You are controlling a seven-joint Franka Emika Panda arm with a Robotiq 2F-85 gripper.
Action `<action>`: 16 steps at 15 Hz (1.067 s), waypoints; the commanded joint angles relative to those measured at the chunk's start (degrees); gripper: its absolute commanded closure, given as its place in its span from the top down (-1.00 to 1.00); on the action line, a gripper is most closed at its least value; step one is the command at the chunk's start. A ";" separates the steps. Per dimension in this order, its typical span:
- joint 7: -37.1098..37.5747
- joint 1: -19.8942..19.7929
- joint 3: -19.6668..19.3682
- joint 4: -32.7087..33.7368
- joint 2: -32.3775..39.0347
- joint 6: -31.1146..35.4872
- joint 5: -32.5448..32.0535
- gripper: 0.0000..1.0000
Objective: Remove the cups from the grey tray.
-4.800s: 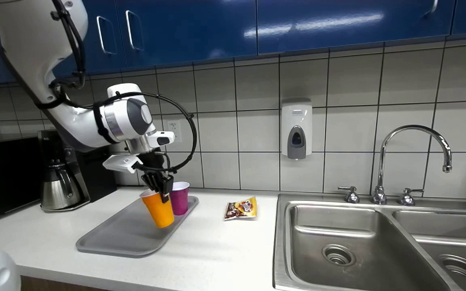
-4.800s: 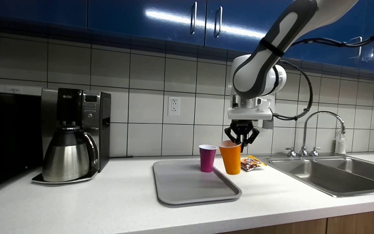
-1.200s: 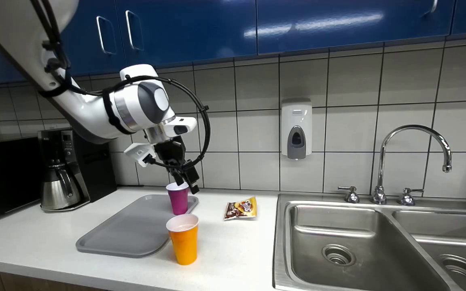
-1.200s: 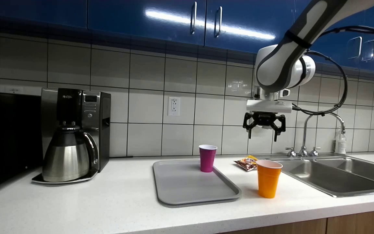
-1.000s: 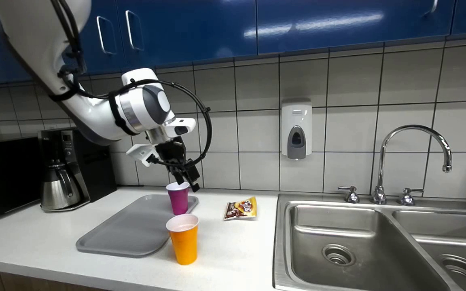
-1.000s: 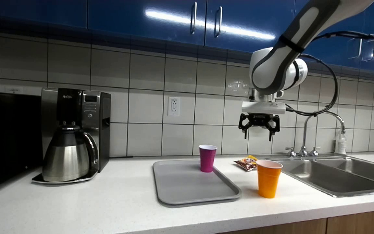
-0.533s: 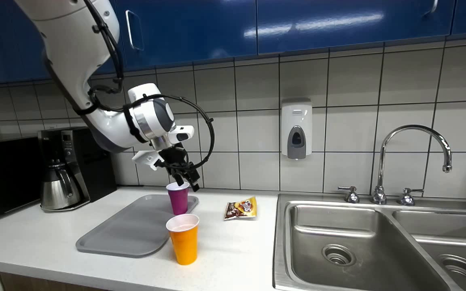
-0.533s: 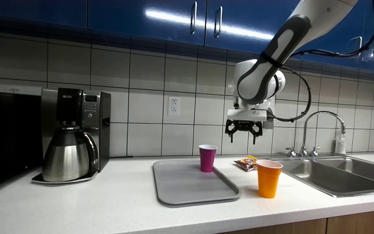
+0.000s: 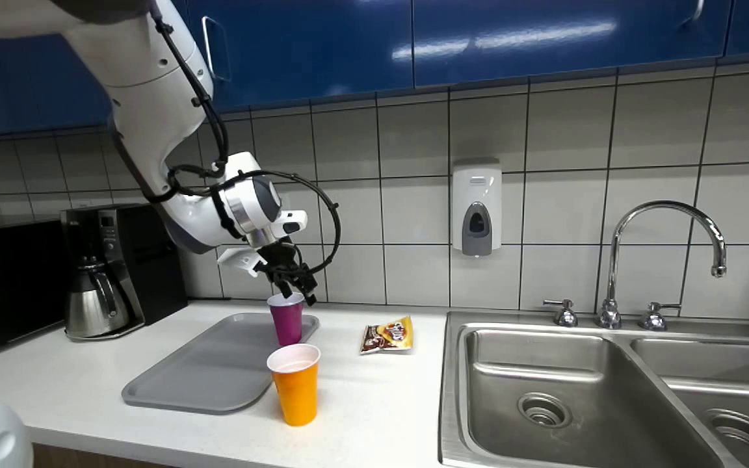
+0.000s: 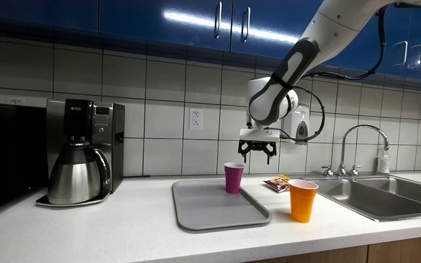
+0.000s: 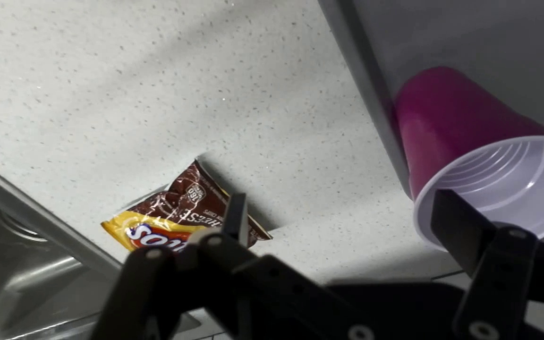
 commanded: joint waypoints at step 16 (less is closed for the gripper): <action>-0.21 7.97 -6.35 15.49 14.87 -0.85 4.71 0.31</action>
